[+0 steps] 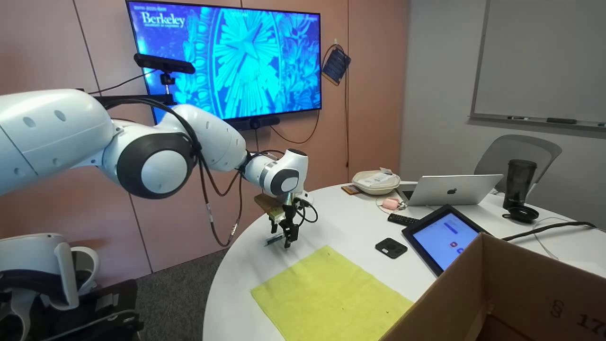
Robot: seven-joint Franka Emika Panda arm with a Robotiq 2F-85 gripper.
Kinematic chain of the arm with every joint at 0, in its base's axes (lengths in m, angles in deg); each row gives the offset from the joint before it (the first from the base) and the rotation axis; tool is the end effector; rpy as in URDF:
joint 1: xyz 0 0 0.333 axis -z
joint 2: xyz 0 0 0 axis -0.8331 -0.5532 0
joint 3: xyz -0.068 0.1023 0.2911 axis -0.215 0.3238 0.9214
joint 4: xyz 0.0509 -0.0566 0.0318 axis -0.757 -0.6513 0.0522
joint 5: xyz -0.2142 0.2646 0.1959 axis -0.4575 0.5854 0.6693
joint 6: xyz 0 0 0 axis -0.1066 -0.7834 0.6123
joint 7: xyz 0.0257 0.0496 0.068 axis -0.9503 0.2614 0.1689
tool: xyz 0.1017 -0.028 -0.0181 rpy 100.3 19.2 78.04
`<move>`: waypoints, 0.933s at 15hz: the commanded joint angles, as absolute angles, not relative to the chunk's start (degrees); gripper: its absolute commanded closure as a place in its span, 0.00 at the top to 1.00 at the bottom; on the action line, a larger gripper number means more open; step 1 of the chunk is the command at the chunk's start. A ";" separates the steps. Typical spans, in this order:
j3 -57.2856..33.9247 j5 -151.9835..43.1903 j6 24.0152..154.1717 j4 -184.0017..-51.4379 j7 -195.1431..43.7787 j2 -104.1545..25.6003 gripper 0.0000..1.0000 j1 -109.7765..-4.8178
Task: Put the marker on the towel, fold the towel, and then put the folded towel in the box
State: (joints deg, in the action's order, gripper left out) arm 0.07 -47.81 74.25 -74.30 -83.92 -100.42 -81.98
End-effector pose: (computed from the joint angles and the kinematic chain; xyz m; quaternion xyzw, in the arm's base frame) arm 0.6557 0.3844 0.0455 -0.9876 -0.1113 0.0881 0.0667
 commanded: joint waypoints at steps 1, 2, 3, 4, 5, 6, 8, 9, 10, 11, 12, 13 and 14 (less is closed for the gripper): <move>0.67 -48.51 72.09 -67.48 -82.92 -104.94 1.00 -83.58; 0.53 -48.61 72.11 -66.78 -83.16 -105.60 1.00 -84.06; 0.53 -48.58 71.95 -66.06 -83.19 -106.15 1.00 -84.33; 0.39 -48.74 72.03 -65.32 -83.26 -106.77 1.00 -84.71; 0.14 -48.97 71.91 -64.55 -83.43 -107.10 1.00 -84.99; -0.12 -49.20 71.51 -63.85 -83.57 -107.45 1.00 -85.18; -0.49 -49.58 70.78 -62.73 -83.75 -108.04 0.75 -85.58; -0.73 -49.91 70.14 -62.04 -83.78 -108.28 0.67 -85.64; -0.76 -49.93 69.12 -61.39 -83.72 -108.39 0.60 -85.43; -0.96 -49.98 68.47 -60.75 -84.04 -108.65 0.53 -85.47; -0.96 -49.89 67.63 -60.26 -83.95 -108.76 0.43 -85.38; -0.96 -49.78 66.87 -59.65 -84.15 -108.84 0.36 -85.29; -0.87 -49.65 65.88 -59.06 -84.02 -108.89 0.27 -85.10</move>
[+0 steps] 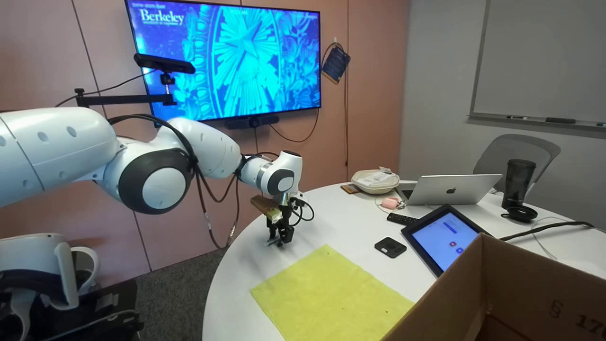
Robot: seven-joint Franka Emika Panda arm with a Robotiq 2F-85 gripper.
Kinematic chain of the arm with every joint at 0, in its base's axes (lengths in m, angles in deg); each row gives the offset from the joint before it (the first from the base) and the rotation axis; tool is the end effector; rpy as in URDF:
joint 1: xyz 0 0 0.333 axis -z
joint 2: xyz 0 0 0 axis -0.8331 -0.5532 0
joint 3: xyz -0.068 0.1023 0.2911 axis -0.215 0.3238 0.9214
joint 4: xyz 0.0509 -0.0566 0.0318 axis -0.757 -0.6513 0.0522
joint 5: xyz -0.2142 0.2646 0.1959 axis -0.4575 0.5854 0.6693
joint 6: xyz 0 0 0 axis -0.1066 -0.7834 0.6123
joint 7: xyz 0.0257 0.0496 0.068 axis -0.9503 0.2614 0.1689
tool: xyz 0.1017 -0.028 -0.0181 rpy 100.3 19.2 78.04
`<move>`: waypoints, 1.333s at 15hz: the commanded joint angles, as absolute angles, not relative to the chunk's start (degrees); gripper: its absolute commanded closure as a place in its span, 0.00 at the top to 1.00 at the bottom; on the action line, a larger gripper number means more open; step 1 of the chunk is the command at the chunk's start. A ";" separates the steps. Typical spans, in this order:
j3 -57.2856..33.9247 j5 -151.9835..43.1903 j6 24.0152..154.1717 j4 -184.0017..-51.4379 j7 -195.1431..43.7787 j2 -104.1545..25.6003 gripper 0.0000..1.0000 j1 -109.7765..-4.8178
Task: Put the marker on the towel, fold the towel, and then put the folded towel in the box
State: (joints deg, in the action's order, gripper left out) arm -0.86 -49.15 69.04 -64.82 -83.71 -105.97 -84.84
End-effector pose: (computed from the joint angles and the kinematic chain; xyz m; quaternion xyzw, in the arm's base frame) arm 0.6477 0.4062 0.0358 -0.9848 -0.1384 0.0939 0.0465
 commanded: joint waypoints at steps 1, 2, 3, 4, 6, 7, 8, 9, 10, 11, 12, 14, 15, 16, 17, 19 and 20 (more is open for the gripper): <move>-0.97 -49.64 65.28 -58.45 -84.24 -109.10 0.21 -85.12; -1.39 -49.44 65.72 -60.19 -84.35 -107.94 0.12 -85.02; -1.55 -49.43 65.35 -60.02 -84.44 -107.89 0.09 -84.97; -1.73 -49.45 64.82 -60.23 -84.62 -107.66 0.08 -84.92; -1.92 -49.47 63.48 -60.37 -84.90 -107.22 0.10 -84.74; -2.02 -49.36 62.99 -60.75 -84.88 -106.88 0.11 -84.50; -2.05 -49.17 62.62 -61.14 -84.96 -106.39 0.11 -84.17; -2.17 -49.10 62.44 -61.35 -85.03 -106.09 0.11 -83.98; -2.22 -48.97 62.26 -61.93 -85.07 -105.48 0.11 -83.61; -2.20 -48.83 62.20 -62.26 -85.11 -105.08 0.11 -83.20; -2.03 -48.59 61.97 -63.00 -84.77 -104.28 0.11 -82.45; -1.84 -48.33 61.72 -63.81 -84.73 -103.27 0.11 -81.28; -1.69 -48.16 61.49 -64.11 -84.54 -102.80 0.11 -80.65; -1.56 -47.87 61.24 -64.82 -84.16 -101.98 0.11 -79.68; -1.54 -47.75 60.95 -65.02 -84.28 -101.62 0.11 -79.08; -1.55 -47.58 60.28 -65.97 -84.31 -100.63 0.11 -77.49; -1.63 -47.52 59.82 -66.63 -84.51 -100.21 0.11 -76.64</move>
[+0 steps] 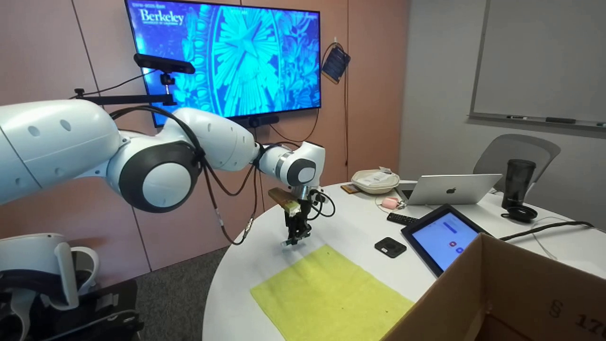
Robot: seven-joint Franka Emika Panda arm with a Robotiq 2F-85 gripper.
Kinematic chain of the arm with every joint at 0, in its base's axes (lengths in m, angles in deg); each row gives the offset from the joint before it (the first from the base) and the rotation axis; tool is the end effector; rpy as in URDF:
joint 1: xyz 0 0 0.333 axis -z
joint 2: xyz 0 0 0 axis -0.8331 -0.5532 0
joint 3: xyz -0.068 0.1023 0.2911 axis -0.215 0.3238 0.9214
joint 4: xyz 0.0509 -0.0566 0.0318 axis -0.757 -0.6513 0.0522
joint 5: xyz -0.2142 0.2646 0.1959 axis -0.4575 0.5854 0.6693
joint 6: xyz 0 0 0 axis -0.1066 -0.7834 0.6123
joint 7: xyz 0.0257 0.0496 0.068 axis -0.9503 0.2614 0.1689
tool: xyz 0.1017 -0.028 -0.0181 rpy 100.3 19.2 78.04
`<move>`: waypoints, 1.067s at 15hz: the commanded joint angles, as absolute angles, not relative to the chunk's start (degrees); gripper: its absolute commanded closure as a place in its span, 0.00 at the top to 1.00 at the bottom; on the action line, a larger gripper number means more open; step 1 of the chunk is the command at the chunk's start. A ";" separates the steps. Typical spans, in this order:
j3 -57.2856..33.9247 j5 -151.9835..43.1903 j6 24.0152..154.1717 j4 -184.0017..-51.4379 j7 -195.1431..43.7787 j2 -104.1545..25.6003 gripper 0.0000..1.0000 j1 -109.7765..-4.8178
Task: Put the marker on the towel, fold the towel, and then put the folded towel in the box
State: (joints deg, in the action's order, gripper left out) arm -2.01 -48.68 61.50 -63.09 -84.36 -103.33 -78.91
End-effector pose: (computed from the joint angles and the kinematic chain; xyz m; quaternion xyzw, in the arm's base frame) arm 0.6930 0.3323 0.0746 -0.9891 -0.0834 0.1159 0.0366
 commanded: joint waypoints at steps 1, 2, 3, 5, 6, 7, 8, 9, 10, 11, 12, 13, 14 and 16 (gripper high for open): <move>-1.73 -47.49 59.42 -67.17 -84.74 -99.91 0.11 -75.90; -1.84 -47.49 58.85 -67.90 -84.82 -99.54 0.11 -75.01; -1.87 -47.44 58.31 -68.97 -84.84 -99.02 0.11 -74.06; -1.95 -47.46 57.43 -70.98 -84.91 -98.32 0.11 -72.44; -1.98 -47.46 57.27 -72.24 -84.83 -97.87 0.11 -71.50; -2.00 -47.52 57.09 -73.35 -84.84 -97.41 0.11 -70.77; -2.19 -47.80 57.63 -74.88 -84.77 -96.93 0.11 -70.20; -2.26 -47.96 57.90 -76.12 -84.65 -96.45 0.11 -69.62; -2.50 -48.26 58.57 -77.36 -84.78 -96.15 0.11 -69.28; -2.75 -48.55 58.96 -78.54 -84.95 -95.76 0.11 -69.04; -3.03 -48.78 59.17 -79.78 -85.01 -95.27 0.11 -68.85; -3.37 -49.00 59.58 -80.98 -85.18 -94.81 0.11 -68.79; -3.74 -49.19 59.86 -82.20 -85.22 -94.29 0.11 -68.75; -4.26 -49.15 60.30 -84.71 -85.25 -92.84 0.11 -68.67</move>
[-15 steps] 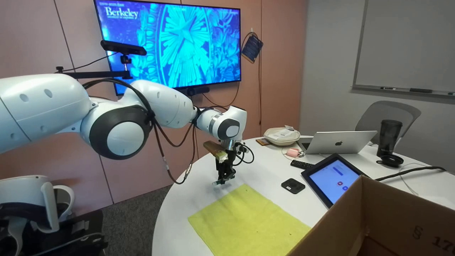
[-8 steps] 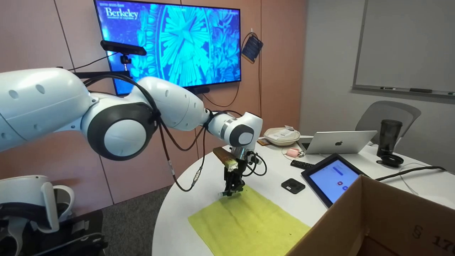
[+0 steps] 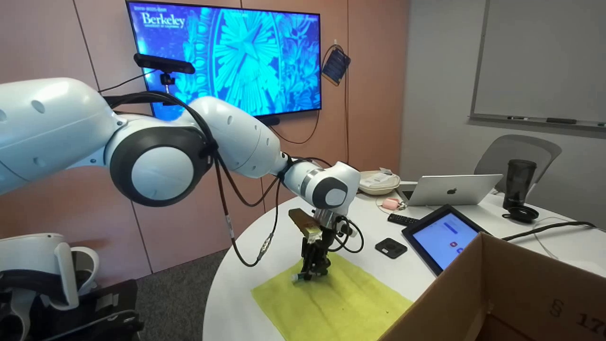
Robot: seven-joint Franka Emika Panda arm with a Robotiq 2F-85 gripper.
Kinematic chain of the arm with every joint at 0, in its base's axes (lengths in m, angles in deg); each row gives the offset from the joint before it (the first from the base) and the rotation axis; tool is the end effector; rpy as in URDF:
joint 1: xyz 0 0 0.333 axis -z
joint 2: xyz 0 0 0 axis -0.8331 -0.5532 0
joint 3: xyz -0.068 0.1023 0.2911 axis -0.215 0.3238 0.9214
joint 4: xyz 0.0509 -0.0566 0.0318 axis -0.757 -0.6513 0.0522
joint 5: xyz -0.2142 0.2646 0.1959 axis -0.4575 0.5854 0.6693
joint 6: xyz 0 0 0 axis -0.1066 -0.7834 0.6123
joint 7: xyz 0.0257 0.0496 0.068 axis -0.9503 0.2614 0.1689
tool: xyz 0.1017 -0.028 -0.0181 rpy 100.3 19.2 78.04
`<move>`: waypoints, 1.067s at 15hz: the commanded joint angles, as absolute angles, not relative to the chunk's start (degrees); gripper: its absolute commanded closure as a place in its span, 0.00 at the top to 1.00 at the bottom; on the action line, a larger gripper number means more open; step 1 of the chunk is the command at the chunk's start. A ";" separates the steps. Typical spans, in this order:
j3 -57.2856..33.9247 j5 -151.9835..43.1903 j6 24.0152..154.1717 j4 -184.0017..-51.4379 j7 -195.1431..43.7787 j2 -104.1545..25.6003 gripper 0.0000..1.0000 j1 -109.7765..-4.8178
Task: Put the marker on the towel, fold the towel, and then put the folded towel in the box
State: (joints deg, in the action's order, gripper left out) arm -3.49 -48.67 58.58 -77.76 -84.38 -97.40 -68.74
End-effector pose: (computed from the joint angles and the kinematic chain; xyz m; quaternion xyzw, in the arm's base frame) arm 0.6966 0.1921 0.0410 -0.9783 0.0021 0.2068 0.0093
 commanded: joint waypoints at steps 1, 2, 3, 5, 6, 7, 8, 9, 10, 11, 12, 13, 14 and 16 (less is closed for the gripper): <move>-4.50 -49.17 60.47 -85.89 -85.25 -92.16 0.11 -68.71; -4.79 -49.25 60.94 -87.25 -85.12 -91.43 0.11 -68.72; -5.03 -49.27 61.54 -88.54 -85.10 -90.82 0.11 -68.73; -5.47 -49.33 62.50 -90.99 -84.89 -89.64 0.12 -68.80; -5.72 -49.30 63.88 -92.32 -85.08 -89.07 0.12 -68.86; -5.80 -49.07 65.24 -93.71 -85.22 -88.37 0.12 -68.80; -6.15 -49.03 67.51 -95.58 -85.75 -87.31 0.11 -68.82; -6.48 -48.99 69.78 -97.58 -86.08 -86.09 0.11 -68.70; -7.10 -49.15 72.57 -99.73 -86.91 -84.93 0.11 -68.84; -7.64 -49.22 75.19 -101.91 -87.58 -83.92 0.11 -68.95; -8.14 -49.09 77.12 -103.95 -88.05 -82.54 0.12 -68.79; -8.64 -48.95 79.17 -106.25 -88.37 -81.29 0.12 -68.66; -8.76 -49.22 80.65 -108.03 -88.71 -80.21 0.12 -68.34; -9.26 -49.14 82.92 -111.76 -88.71 -77.85 0.12 -67.90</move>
